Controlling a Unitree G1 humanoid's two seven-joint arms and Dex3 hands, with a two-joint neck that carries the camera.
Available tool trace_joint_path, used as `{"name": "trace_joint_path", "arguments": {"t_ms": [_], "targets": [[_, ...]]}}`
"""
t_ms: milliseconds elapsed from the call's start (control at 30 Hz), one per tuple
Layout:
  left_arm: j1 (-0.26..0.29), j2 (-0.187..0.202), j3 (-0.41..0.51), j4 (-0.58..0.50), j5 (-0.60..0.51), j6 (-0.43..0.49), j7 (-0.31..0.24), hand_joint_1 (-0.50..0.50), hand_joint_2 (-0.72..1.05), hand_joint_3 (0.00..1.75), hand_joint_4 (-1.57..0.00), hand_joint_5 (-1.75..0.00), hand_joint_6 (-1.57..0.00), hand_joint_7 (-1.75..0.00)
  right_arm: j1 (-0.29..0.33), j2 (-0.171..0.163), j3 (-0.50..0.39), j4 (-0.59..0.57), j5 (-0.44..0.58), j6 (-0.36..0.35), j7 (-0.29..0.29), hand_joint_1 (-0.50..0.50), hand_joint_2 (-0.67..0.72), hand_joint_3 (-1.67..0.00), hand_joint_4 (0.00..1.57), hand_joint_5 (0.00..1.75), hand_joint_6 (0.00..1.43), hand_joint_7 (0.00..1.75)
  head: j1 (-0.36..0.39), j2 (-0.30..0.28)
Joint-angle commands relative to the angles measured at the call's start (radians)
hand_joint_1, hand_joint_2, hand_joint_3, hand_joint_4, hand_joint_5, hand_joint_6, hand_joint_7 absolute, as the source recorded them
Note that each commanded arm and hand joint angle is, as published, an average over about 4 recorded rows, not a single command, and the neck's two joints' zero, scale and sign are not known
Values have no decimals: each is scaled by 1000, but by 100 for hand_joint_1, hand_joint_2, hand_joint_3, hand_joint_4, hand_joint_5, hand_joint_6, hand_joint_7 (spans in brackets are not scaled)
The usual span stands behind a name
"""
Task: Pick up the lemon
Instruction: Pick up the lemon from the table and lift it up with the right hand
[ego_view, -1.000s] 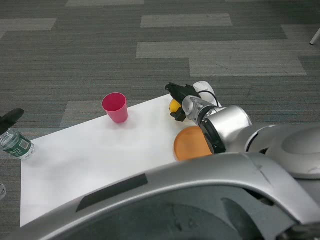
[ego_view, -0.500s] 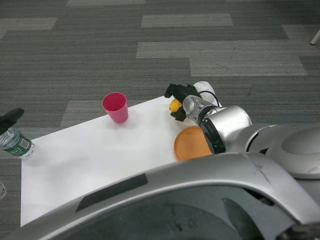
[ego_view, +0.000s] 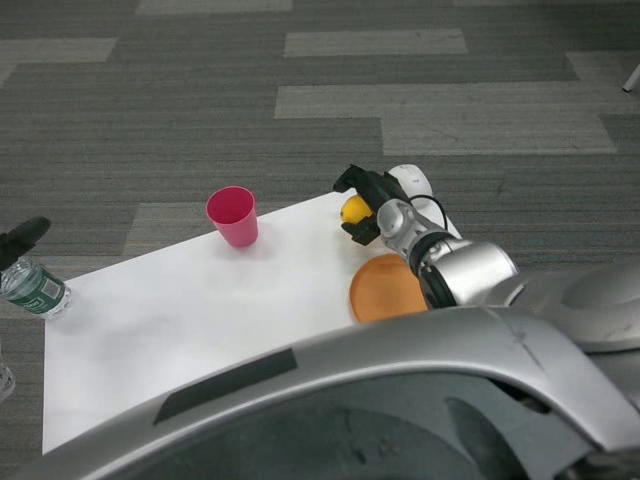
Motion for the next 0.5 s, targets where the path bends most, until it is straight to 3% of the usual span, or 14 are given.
{"name": "trace_joint_path", "arguments": {"t_ms": [33,267,500], "targets": [[-7,5,11,3,0,-5,4,50,96,9,-7,0,0,0,42,-2,-4,-76,42,-51,13,-17,-60,-119,3,155,14,91,3,1],[-5,5,11,1,0,-7,4,50,96,7,-7,0,0,0,122,0,0,-184,160,-120,33,-17,-60,-119,1,155,11,91,4,1],[-5,3,11,0,0,-8,3,50,96,4,-7,0,0,0,177,0,8,-243,340,-250,79,-17,-60,-119,0,155,9,91,8,4]]}}
